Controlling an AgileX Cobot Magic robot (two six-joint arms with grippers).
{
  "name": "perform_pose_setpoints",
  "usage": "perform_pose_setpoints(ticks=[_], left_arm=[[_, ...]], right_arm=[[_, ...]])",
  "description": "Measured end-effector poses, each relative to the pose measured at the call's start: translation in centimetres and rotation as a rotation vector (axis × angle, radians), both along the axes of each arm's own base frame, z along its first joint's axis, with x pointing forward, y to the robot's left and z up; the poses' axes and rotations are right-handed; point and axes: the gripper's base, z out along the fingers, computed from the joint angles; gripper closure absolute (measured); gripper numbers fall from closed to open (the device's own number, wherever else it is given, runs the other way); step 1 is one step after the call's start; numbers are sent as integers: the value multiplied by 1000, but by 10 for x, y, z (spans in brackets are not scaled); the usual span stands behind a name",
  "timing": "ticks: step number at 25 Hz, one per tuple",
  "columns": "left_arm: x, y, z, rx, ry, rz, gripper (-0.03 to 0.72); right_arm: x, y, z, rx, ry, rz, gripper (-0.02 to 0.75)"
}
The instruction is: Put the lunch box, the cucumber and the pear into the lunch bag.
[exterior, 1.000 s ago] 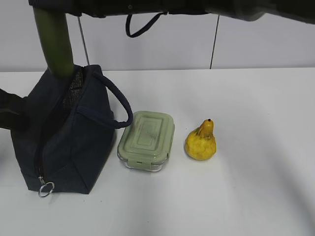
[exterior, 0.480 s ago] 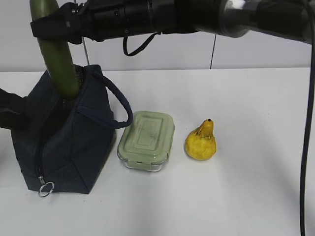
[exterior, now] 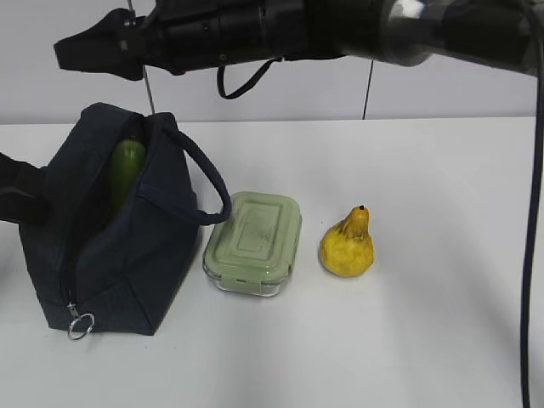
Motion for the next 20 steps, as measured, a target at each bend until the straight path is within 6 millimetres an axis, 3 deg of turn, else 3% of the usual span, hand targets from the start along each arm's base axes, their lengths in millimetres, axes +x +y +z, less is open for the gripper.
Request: perform_pose_setpoints(ticks=[5,9,14,20], left_arm=[[0,0,0,0,0,0,701],[0,0,0,0,0,0,701],[0,0,0,0,-1,0,701],[0,0,0,1,1,-1,701]], right_arm=[[14,-67,22,-194,32,-91,116],[17,-113,13,-513,163,-203,161],[16,-145,-12,-896,364,-399,172],[16,-158,-29,-980,511,-553,173]])
